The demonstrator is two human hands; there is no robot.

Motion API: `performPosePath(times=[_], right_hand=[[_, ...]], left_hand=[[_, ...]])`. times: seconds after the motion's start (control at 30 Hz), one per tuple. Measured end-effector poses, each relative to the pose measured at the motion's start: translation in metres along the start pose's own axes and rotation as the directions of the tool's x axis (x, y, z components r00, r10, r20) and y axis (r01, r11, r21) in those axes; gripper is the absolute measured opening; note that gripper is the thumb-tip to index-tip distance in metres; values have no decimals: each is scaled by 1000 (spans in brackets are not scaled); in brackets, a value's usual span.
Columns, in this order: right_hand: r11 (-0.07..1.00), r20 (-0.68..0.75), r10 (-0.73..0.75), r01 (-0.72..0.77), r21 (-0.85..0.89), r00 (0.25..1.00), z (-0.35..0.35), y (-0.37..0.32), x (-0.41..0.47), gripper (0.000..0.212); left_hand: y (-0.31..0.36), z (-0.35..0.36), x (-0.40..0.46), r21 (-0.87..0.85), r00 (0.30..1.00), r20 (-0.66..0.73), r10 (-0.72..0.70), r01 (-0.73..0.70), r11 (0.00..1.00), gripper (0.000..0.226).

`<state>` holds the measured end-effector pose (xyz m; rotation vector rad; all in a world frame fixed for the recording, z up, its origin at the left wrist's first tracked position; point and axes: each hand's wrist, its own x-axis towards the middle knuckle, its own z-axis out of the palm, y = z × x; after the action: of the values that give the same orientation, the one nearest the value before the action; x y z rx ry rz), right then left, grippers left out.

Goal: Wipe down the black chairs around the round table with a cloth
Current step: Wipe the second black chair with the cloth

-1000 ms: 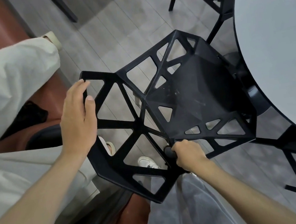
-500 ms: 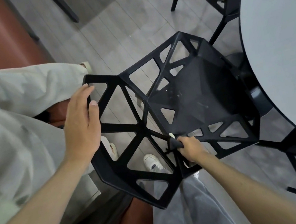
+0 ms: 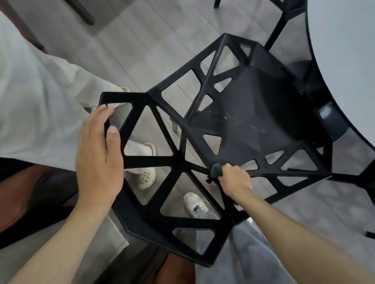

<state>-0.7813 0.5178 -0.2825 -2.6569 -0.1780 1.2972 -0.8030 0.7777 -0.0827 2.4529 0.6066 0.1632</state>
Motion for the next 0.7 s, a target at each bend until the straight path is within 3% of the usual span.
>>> performPosePath(times=[0.13,0.23,0.47,0.7], right_hand=[[998,-6,-41,41,-45,999,1,-19,-3,26],[994,-21,-70,71,78,997,-5,-42,0,42],[848,-187,-238,297,438,953,-22,-84,-20,26],[948,8,10,-12,319,1000,2,-17,8,30]], left_hand=[[1,0,-1,1,1000,-6,12,-12,1000,42],[0,-1,-1,-12,1000,-14,3,-3,1000,42],[0,0,-1,-17,1000,-7,9,-9,1000,41],[3,1,-1,-18,1000,-5,-12,12,1000,42]])
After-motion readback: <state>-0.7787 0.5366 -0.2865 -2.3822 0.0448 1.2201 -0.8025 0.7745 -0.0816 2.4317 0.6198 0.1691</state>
